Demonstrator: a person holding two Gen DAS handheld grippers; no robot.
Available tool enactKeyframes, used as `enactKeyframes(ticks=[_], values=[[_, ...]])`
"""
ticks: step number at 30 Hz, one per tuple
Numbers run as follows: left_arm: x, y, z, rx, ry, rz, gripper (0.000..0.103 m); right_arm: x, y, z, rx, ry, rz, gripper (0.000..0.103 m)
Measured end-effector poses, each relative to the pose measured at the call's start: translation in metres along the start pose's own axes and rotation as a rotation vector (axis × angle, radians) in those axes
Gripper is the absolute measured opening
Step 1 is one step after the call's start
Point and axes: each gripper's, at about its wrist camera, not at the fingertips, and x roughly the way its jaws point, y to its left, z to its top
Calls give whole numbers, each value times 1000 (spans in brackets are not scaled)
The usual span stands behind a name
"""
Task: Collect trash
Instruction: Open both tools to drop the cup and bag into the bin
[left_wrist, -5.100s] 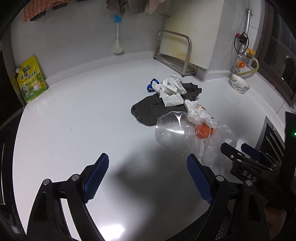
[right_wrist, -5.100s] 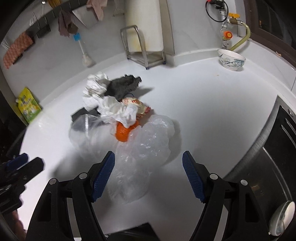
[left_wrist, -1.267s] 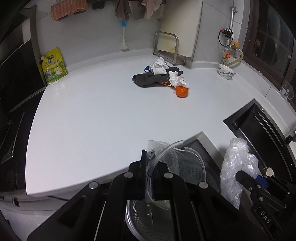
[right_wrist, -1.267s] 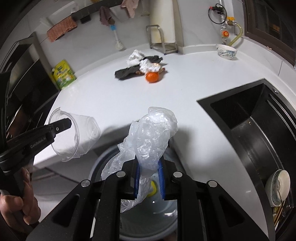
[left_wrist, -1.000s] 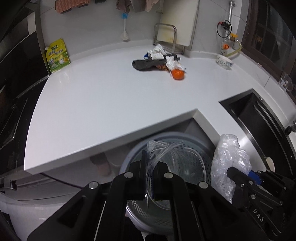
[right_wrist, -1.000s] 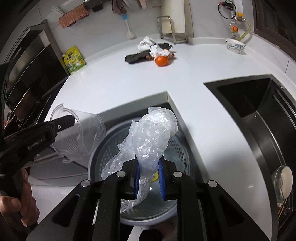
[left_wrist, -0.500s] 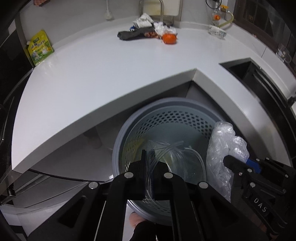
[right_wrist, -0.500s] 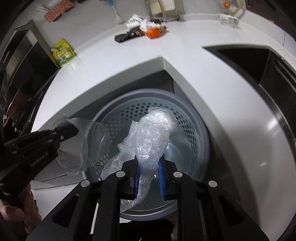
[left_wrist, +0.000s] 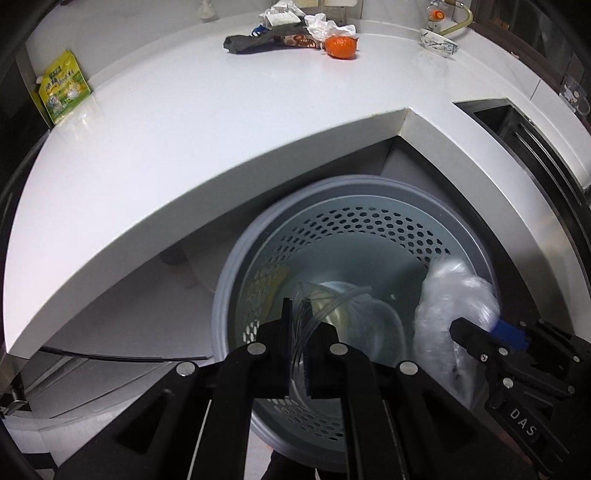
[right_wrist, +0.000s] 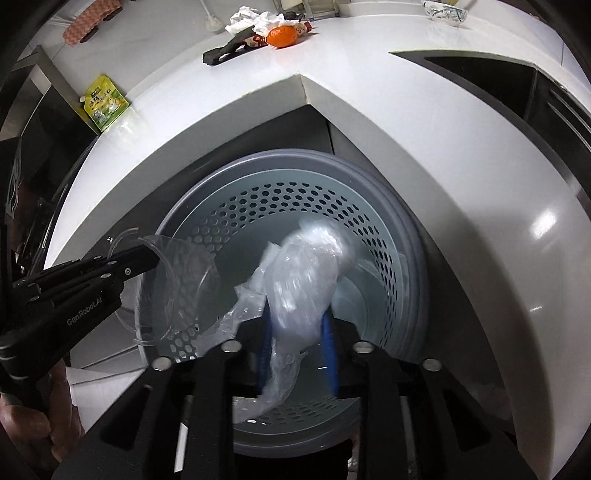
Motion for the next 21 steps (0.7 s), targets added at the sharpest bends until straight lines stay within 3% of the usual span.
enactKeyframes(ticks=[2, 4, 6, 21], values=[[-1, 0, -1, 1, 2, 8, 23, -1, 1, 0, -5, -4, -8, 36], [-4, 1, -1, -3, -4, 22, 51, -3, 1, 2, -6, -8, -12, 37], [-9, 2, -3, -9, -24, 29, 59, -4, 0, 3, -3, -12, -14, 37], [-21, 9, -8, -33, -5, 48, 64, -10, 0, 2, -9, -11, -2, 37]])
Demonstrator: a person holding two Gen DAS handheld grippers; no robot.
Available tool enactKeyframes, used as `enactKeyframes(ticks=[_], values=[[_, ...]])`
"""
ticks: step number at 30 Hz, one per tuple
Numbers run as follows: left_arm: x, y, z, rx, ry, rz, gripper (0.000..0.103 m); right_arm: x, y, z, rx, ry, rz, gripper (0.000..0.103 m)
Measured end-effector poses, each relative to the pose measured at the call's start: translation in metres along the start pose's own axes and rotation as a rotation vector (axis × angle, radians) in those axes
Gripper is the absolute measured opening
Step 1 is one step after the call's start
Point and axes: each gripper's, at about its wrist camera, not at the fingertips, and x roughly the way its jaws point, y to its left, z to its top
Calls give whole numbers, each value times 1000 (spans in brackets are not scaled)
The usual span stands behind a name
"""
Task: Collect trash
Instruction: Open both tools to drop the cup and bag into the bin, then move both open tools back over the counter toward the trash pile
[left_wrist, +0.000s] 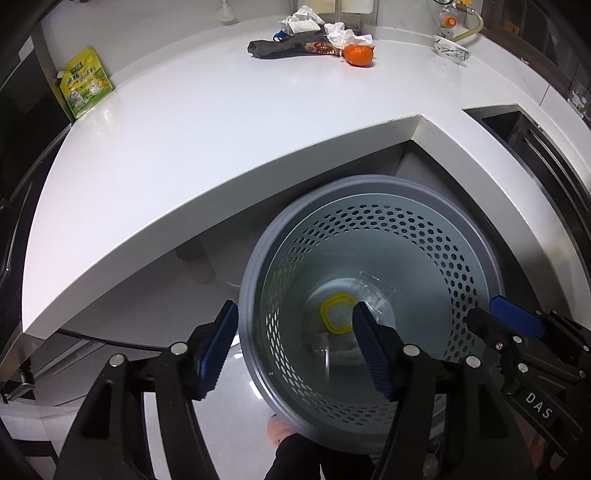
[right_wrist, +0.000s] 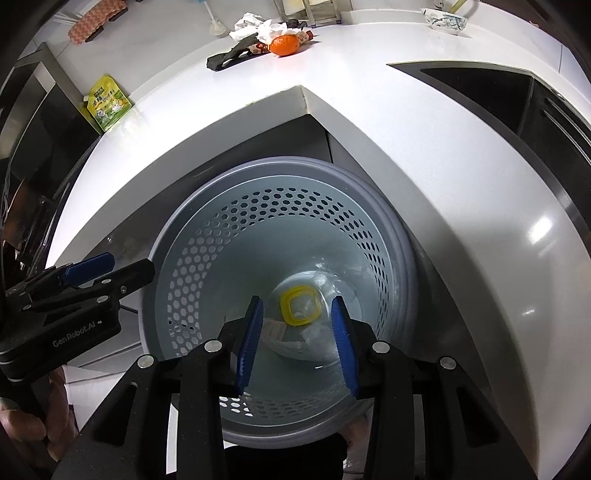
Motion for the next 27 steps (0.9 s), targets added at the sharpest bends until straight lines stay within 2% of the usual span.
enactKeyframes(ticks=[9, 18, 22, 27], values=[[-28, 0, 8, -39, -36, 14, 64, -31, 0, 9, -33, -21, 31, 37], [-75, 0, 28, -95, -135, 45, 69, -70, 8, 29, -118, -84, 72, 38], [-94, 4, 39, -121, -181, 60, 73, -89, 8, 43, -142, -128, 88, 43], [-115, 13, 56, -146, -238, 81, 77, -107, 6, 64, -156, -186, 86, 44]])
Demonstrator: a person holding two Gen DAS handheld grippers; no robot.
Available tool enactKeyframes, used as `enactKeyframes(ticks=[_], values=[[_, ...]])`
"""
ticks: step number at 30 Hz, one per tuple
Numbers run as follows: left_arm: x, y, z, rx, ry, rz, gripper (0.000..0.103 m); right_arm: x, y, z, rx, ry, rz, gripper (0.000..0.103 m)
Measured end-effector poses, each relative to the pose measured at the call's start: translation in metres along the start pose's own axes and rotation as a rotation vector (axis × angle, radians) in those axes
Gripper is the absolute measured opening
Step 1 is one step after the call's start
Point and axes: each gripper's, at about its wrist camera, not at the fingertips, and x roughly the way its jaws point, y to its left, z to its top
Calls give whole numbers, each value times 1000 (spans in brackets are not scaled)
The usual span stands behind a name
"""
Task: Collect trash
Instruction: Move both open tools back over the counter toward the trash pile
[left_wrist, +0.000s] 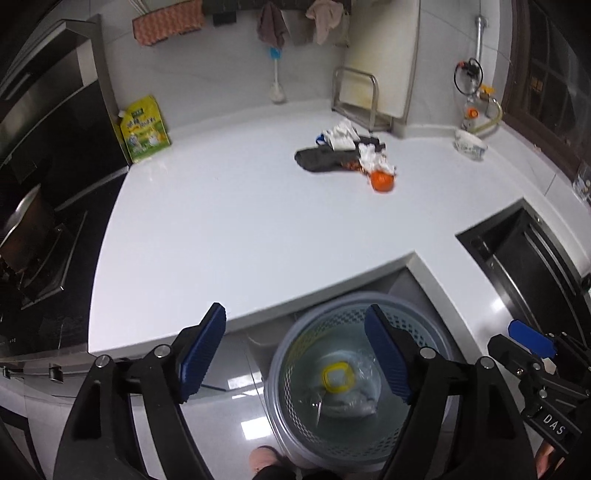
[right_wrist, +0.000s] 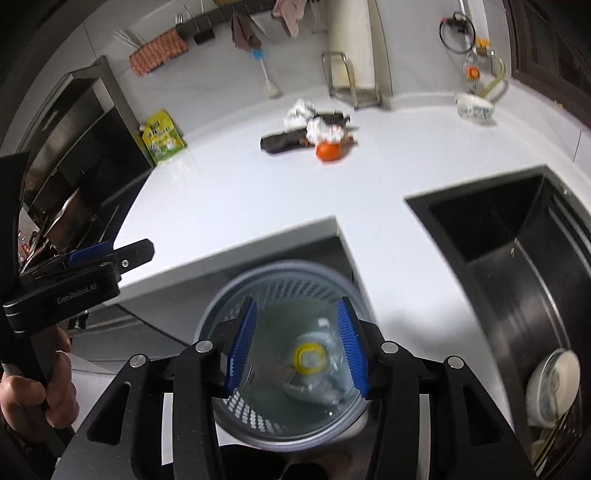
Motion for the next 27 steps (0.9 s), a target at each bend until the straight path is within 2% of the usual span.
enactKeyframes(ticks=[6, 12, 21, 27], values=[[-6, 11, 33, -16, -58, -4, 82, 1, -1, 31, 9, -61, -17, 46], [12, 24, 77, 23, -103, -30, 85, 22, 3, 66, 39, -116, -67, 50], [80, 45, 157, 122, -143, -134, 90, 83, 8, 126, 124, -144, -204, 54], [142, 47, 195, 198, -108, -205, 90, 130, 4, 154, 187, -164, -276, 54]])
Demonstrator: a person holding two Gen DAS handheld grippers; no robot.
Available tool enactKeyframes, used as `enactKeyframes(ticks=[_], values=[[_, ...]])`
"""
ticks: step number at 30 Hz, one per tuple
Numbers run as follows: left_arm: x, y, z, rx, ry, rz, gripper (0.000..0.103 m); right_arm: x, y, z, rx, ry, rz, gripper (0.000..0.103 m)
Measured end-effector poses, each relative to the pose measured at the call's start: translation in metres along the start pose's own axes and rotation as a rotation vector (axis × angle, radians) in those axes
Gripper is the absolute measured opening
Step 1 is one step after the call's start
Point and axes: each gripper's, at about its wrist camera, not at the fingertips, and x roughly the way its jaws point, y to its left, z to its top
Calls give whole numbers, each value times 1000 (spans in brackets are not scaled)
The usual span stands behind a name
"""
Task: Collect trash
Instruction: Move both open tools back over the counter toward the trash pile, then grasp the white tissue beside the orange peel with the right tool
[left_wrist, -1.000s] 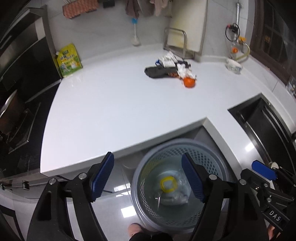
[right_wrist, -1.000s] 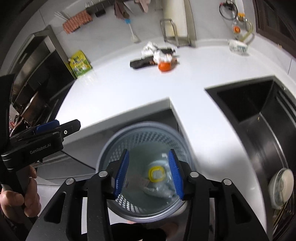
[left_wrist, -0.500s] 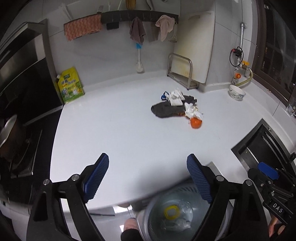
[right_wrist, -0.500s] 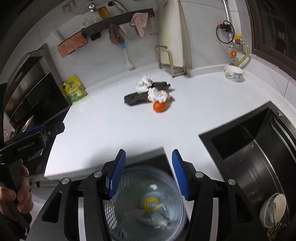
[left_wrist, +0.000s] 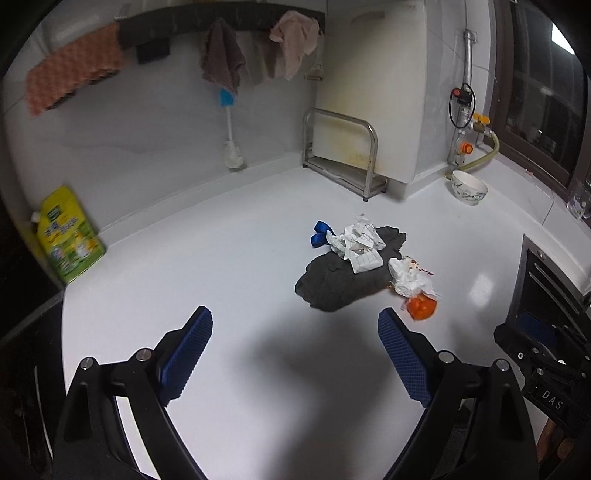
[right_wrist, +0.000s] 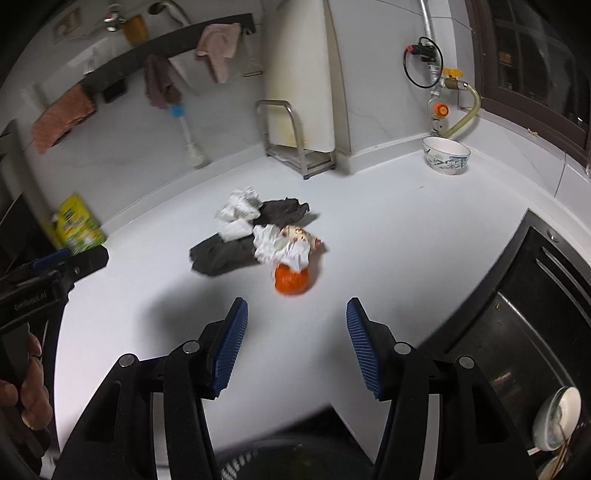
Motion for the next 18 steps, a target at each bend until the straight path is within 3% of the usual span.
enactKeyframes(ticks=[18], values=[[108, 8, 40, 175, 51, -118, 90, 92, 25, 33, 94, 1, -79, 57]])
